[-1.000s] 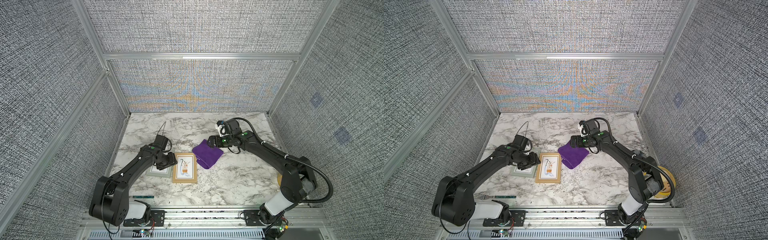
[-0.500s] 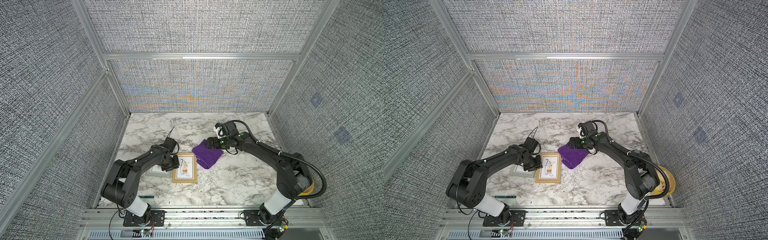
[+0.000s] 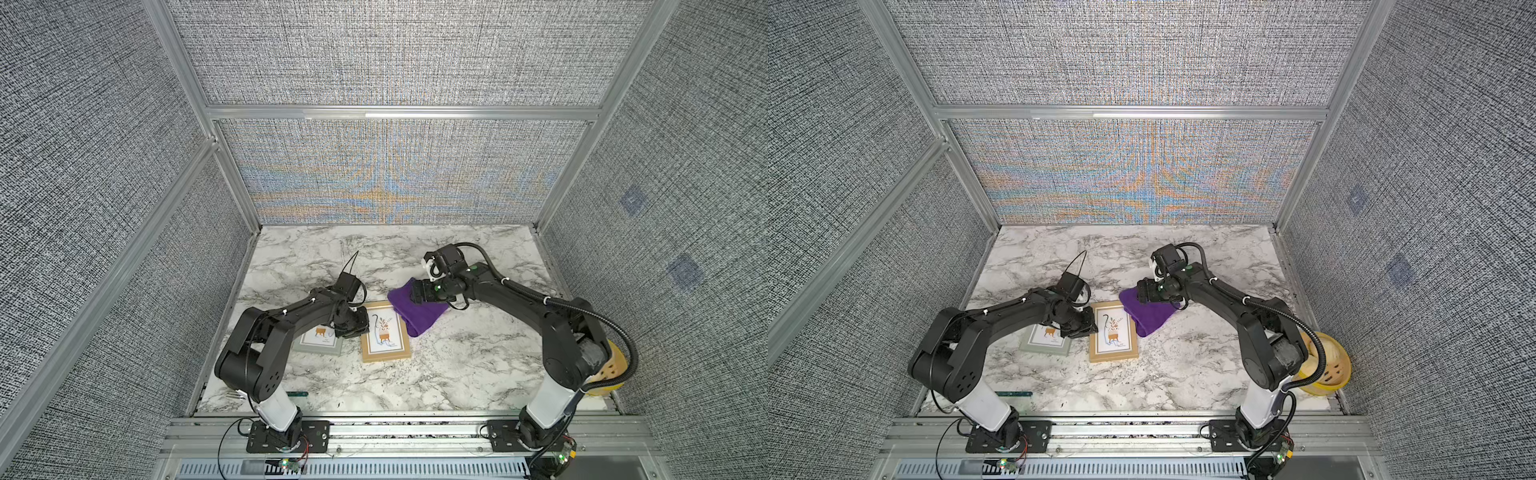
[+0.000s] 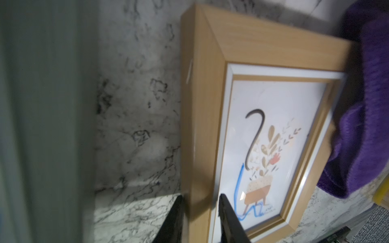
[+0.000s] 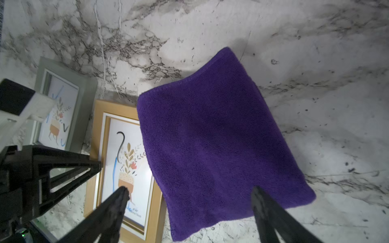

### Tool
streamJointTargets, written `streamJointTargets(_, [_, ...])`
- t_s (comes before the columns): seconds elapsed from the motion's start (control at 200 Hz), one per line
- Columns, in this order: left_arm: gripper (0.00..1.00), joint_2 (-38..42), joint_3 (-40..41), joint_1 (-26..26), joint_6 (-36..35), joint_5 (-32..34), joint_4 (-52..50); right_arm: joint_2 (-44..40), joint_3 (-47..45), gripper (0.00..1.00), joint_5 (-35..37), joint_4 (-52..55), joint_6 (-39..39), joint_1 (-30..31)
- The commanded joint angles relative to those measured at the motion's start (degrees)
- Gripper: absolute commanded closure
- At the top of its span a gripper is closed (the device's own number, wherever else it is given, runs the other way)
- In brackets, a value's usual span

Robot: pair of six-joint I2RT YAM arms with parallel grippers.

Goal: Wipe the picture frame with a cloth
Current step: Move the picture frame to the center of the board, then pick up the cleaning item at the center of the board.

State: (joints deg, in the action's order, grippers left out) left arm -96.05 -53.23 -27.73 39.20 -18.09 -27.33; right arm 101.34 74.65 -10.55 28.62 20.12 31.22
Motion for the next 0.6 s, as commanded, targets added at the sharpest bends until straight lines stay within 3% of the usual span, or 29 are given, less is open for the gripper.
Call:
streamJointTargets(0.0, [0.7, -0.79, -0.47, -0.27, -0.48, -1.21, 1.8, 1.51, 1.45, 0.09, 1.4, 5.6, -2.44, 0.59])
streamJointTargets(0.37, [0.64, 2.82, -0.92, -0.23, -2.5, 3.43, -2.42, 12.03, 12.52, 0.15, 5.57, 15.94, -11.53, 1.12])
streamJointTargets(0.595, [0.61, 3.34, -2.42, -0.11, 0.01, 6.86, -6.26, 19.66, 18.53, 0.16, 7.49, 20.05, -14.92, 1.81])
